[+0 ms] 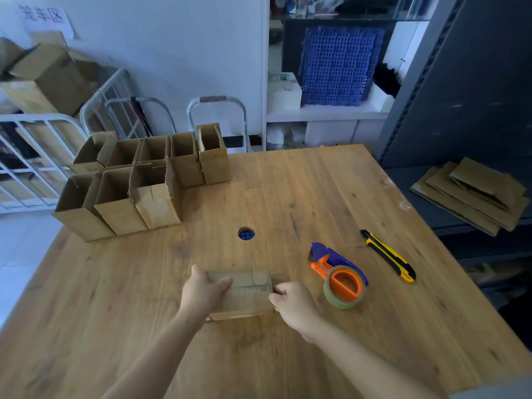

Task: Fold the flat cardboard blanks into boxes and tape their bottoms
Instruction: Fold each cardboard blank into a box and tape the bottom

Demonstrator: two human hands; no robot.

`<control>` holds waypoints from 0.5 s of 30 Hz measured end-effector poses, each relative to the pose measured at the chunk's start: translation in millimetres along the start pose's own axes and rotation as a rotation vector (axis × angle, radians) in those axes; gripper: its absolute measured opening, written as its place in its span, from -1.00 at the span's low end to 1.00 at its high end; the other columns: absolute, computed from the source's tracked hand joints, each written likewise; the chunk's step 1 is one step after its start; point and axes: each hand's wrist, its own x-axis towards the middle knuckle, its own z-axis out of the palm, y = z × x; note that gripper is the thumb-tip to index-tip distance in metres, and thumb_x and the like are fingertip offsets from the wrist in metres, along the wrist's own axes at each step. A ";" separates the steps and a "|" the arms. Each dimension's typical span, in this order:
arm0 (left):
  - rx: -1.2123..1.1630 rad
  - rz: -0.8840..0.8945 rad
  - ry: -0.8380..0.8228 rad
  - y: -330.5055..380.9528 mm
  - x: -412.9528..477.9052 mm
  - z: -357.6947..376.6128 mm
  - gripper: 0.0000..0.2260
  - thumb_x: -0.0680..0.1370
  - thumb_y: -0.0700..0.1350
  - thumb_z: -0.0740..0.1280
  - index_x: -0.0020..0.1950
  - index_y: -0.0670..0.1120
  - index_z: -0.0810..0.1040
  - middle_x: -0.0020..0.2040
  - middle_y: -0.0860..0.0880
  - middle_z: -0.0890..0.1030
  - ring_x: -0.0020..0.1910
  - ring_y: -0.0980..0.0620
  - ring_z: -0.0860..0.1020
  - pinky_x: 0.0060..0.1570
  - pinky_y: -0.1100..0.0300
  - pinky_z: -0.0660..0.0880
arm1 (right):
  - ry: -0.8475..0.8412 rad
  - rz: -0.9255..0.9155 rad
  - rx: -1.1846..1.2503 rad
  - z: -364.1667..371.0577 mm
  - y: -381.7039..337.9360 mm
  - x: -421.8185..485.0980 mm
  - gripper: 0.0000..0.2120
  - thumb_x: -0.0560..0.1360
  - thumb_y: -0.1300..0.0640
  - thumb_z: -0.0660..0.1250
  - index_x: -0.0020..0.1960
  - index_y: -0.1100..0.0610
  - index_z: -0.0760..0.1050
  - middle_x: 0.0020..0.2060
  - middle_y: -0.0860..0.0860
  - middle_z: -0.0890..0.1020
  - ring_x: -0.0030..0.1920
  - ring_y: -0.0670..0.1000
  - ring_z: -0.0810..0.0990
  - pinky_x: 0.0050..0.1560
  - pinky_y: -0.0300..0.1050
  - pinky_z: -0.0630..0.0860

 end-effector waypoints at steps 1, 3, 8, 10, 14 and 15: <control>-0.024 -0.047 -0.021 -1.0 1.5 -0.3 -0.64 0.50 0.03 0.41 0.11 -0.15 0.39 0.01 -0.11 0.55 -0.11 -0.02 0.54 -0.29 0.15 0.51 | -0.010 0.004 0.012 -0.3 1.9 -0.2 -0.72 0.57 0.14 0.22 -0.27 0.25 0.39 -0.40 0.02 0.38 -0.39 -0.05 0.35 -0.34 -0.19 0.29; -0.048 -0.065 -0.086 -4.2 4.5 -0.2 -0.70 0.54 0.06 0.35 0.06 -0.15 0.43 -0.02 -0.10 0.55 -0.10 -0.02 0.54 -0.28 0.19 0.45 | -0.019 -0.015 -0.009 -3.5 -0.1 0.5 -0.69 0.58 0.14 0.21 -0.31 0.18 0.28 -0.44 0.01 0.28 -0.41 -0.04 0.27 -0.36 -0.19 0.23; -0.096 -0.067 -0.124 -6.3 7.9 2.3 -0.68 0.60 0.10 0.24 0.03 -0.17 0.45 0.00 -0.15 0.57 -0.05 -0.07 0.55 -0.18 0.15 0.47 | -0.062 0.011 -0.022 -8.4 -9.7 14.4 -0.66 0.57 0.15 0.24 -0.37 0.13 0.30 -0.38 0.23 0.36 -0.30 0.09 0.51 0.05 0.10 0.57; -0.089 -0.071 -0.128 -6.8 7.7 1.5 -0.68 0.60 0.10 0.24 0.04 -0.17 0.45 0.01 -0.15 0.58 -0.06 -0.06 0.56 -0.18 0.15 0.48 | -0.101 0.026 0.019 -10.1 -6.2 18.0 -0.66 0.55 0.16 0.26 -0.39 0.18 0.35 -0.36 0.20 0.41 -0.26 0.07 0.54 0.13 0.18 0.54; -0.250 -0.072 -0.173 -2.5 3.4 -6.5 -0.63 0.54 0.17 0.30 0.08 -0.14 0.51 0.02 -0.10 0.62 -0.01 -0.04 0.60 0.06 0.02 0.55 | -0.166 0.187 0.368 -20.6 -11.9 16.8 -0.65 0.57 -0.04 0.26 0.08 0.27 0.51 0.07 0.16 0.60 0.02 0.05 0.62 0.07 -0.02 0.61; -0.296 -0.060 -0.162 1.3 0.7 -9.6 -0.60 0.53 0.22 0.28 0.08 -0.10 0.52 0.03 -0.06 0.62 0.02 -0.03 0.58 0.11 0.02 0.53 | -0.162 0.270 0.506 -24.7 -16.0 15.0 -0.61 0.56 -0.14 0.24 0.11 0.19 0.46 0.08 0.15 0.59 0.03 0.09 0.62 0.02 0.00 0.63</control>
